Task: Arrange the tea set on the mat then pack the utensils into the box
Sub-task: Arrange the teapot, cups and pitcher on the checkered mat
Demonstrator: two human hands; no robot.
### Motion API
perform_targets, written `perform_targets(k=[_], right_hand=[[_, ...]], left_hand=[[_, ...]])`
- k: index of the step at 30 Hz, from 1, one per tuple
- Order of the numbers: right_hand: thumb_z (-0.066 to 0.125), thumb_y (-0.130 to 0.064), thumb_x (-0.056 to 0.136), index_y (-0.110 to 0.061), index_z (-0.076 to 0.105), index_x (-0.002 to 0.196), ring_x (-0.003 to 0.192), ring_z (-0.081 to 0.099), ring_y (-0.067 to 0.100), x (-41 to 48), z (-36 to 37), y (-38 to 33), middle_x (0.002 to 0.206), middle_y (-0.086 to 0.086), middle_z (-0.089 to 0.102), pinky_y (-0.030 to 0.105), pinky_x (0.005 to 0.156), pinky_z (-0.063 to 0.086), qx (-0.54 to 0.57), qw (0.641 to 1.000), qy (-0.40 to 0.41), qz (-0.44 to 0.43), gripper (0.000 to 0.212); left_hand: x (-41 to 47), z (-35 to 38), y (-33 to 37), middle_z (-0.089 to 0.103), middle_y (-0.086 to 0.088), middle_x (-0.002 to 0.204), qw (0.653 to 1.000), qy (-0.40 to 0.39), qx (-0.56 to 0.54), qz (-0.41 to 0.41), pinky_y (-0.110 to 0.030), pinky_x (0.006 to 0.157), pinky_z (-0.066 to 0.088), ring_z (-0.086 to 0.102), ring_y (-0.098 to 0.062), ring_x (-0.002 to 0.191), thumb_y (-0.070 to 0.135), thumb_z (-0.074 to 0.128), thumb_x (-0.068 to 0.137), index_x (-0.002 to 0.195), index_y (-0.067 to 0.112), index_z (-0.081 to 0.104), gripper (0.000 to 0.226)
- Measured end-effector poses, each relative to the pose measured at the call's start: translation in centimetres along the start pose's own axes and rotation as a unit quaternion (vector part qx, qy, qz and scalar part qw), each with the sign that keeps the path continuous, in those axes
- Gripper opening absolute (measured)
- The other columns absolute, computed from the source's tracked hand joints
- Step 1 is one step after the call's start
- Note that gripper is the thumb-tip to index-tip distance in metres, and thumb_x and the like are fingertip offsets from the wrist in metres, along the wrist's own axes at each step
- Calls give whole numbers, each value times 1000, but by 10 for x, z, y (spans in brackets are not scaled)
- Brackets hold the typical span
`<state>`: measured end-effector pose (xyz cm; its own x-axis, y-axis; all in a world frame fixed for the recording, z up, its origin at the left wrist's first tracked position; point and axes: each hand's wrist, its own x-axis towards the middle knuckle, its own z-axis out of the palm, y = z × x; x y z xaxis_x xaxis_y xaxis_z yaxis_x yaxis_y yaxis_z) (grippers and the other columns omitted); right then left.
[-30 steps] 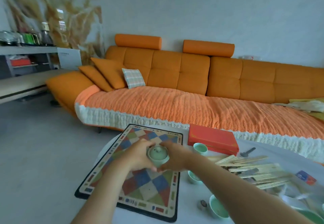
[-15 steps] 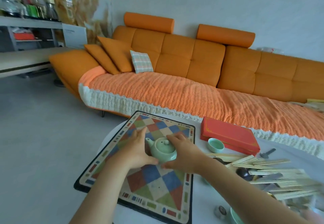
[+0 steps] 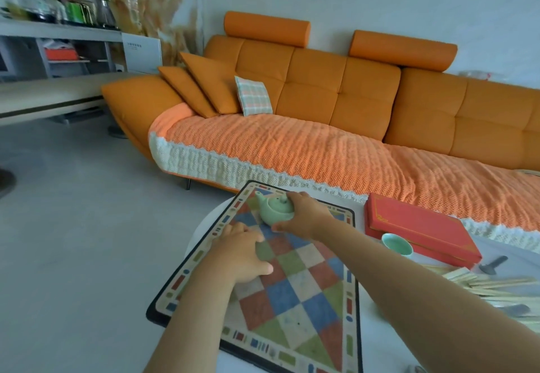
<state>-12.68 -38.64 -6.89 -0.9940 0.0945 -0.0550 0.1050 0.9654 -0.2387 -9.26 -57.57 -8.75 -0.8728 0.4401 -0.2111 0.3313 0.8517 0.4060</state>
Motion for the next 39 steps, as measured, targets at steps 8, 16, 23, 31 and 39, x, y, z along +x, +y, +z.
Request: perform_targets(k=[8, 16, 23, 31, 39], right_hand=[[80, -49, 76, -20, 38, 145, 113, 55, 26, 54, -3, -15, 136, 4, 47, 43, 96, 49, 38, 999, -17, -4, 86], [66, -56, 86, -22, 25, 155, 136, 42, 31, 17, -29, 2, 156, 7, 34, 46, 106, 41, 58, 998, 31, -23, 87], [59, -33, 96, -25, 66, 122, 85, 61, 8, -81, -78, 79, 119, -5, 67, 25, 78, 45, 81, 995, 61, -16, 28], [66, -44, 86, -27, 50, 138, 115, 58, 23, -148, -70, 159, 136, 0, 54, 40, 96, 49, -11, 994, 36, 104, 57], [67, -58, 79, -23, 47, 131, 97, 60, 22, -136, -43, 175, 119, 1, 56, 36, 76, 51, -18, 987, 71, 141, 65]], left_hand=[[14, -4, -4, 29, -1, 150, 1000, 12, -20, -1, -47, 113, 30, 14, -25, 145, 47, 63, 88, 140, 30, 46, 58], [8, -5, 17, 33, -7, 150, 999, 41, -3, -22, -46, 111, 33, 23, -29, 141, 47, 53, 94, 140, 27, 47, 51], [-10, 13, 97, 53, 8, 133, 985, 70, -123, 99, -37, 99, 45, 52, -15, 121, 35, 54, 98, 133, 28, 54, 36], [-22, 42, 171, 44, 14, 136, 968, -102, -151, 172, -35, 101, 45, 47, -13, 123, 21, 59, 85, 140, 37, 38, 60], [-18, 63, 178, 49, 19, 128, 971, -101, -93, 197, -25, 82, 50, 56, -5, 105, 42, 75, 75, 133, 40, 46, 65]])
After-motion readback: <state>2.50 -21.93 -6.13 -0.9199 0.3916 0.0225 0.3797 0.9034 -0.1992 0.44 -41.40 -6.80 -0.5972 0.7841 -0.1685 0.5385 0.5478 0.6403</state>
